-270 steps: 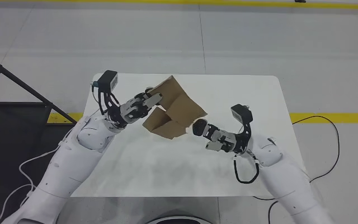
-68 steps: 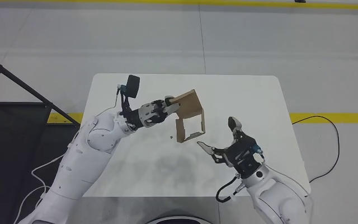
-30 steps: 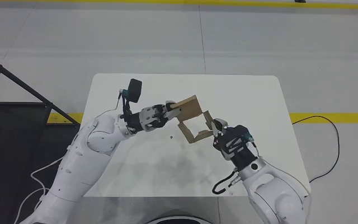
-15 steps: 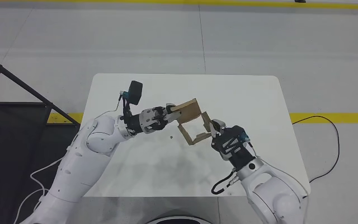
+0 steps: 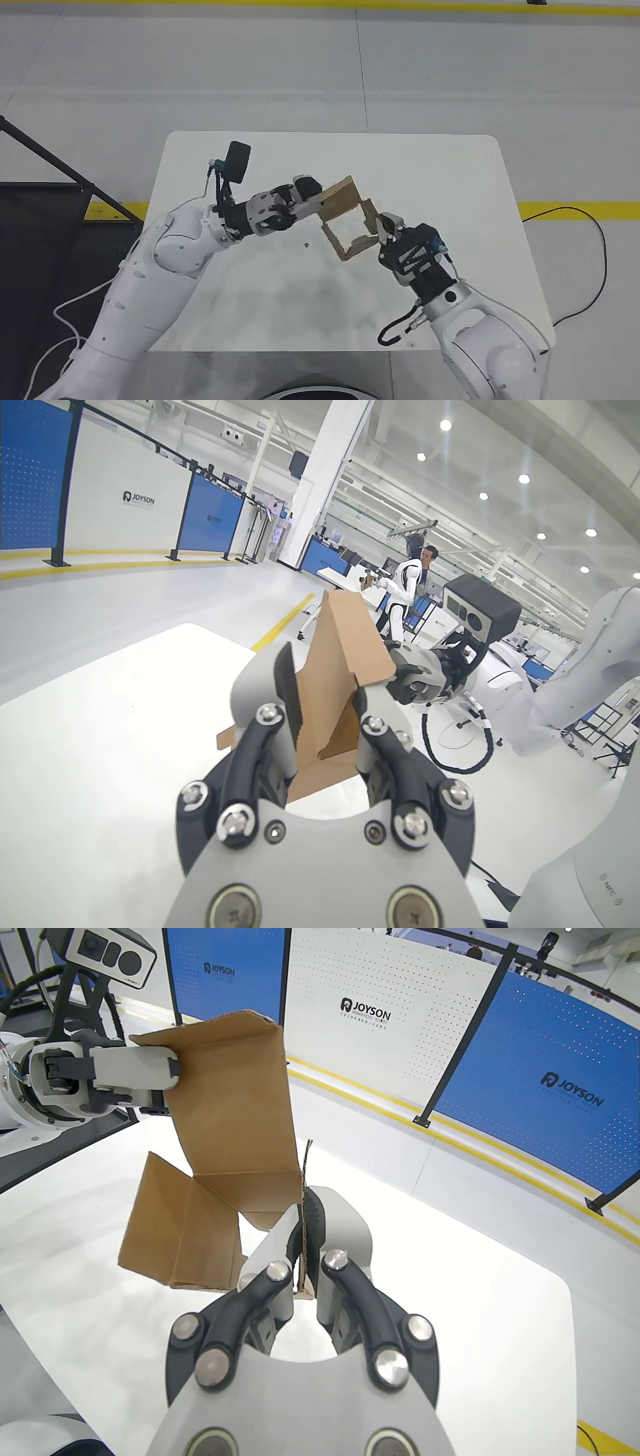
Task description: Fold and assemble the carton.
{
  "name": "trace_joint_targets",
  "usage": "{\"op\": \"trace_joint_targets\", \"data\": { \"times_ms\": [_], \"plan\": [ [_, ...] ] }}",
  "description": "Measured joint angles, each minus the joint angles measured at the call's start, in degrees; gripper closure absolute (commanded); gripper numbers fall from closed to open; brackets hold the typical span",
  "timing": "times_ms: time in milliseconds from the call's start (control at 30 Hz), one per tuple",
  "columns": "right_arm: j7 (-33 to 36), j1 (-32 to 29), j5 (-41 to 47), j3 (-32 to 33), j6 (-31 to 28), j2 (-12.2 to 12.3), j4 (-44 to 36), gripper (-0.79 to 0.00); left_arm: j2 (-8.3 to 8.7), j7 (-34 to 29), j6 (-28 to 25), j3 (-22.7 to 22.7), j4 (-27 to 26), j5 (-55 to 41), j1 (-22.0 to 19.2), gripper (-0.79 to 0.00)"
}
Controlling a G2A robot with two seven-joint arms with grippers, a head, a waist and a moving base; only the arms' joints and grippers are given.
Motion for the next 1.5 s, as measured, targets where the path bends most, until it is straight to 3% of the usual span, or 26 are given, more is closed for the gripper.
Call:
{"op": "trace_joint_targets", "data": {
  "times_ms": [433,700,833,1000,1100,1400,1500],
  "plan": [
    [-1.8,-1.3,-4.6,0.1,1.9,0.0,-1.1,0.000,1.34,0.4,-4.5,-5.3,-3.8,-2.9,5.1,-0.785],
    [-2.5,-0.6,-12.9,-2.3,6.8,-0.4,-0.4,0.000,3.27,-9.6,-5.2,-6.2,-9.3,-6.2,8.9,-0.785],
    [-2.1,0.4,-18.9,-4.8,10.6,-0.9,0.6,0.000,4.56,-17.5,-5.2,-5.2,-12.0,-10.1,9.7,-0.785],
    [-2.7,1.5,-24.8,-7.1,14.0,-1.4,1.9,0.000,5.55,-22.0,-5.1,-5.6,-12.3,-11.3,10.3,-0.785],
    [-4.0,1.9,-28.1,-8.5,15.8,-1.6,2.8,0.000,5.47,-20.1,-2.1,-5.6,-12.1,-9.1,10.4,-0.785],
    [-7.4,1.9,-33.4,-11.0,20.5,-2.3,4.0,0.000,3.98,-14.4,9.7,1.5,-12.0,-9.3,8.6,-0.785],
    [-7.3,1.9,-33.4,-10.9,20.5,-2.3,4.0,0.000,3.92,-14.1,10.3,1.8,-11.9,-9.3,8.5,-0.785]
  ]
}}
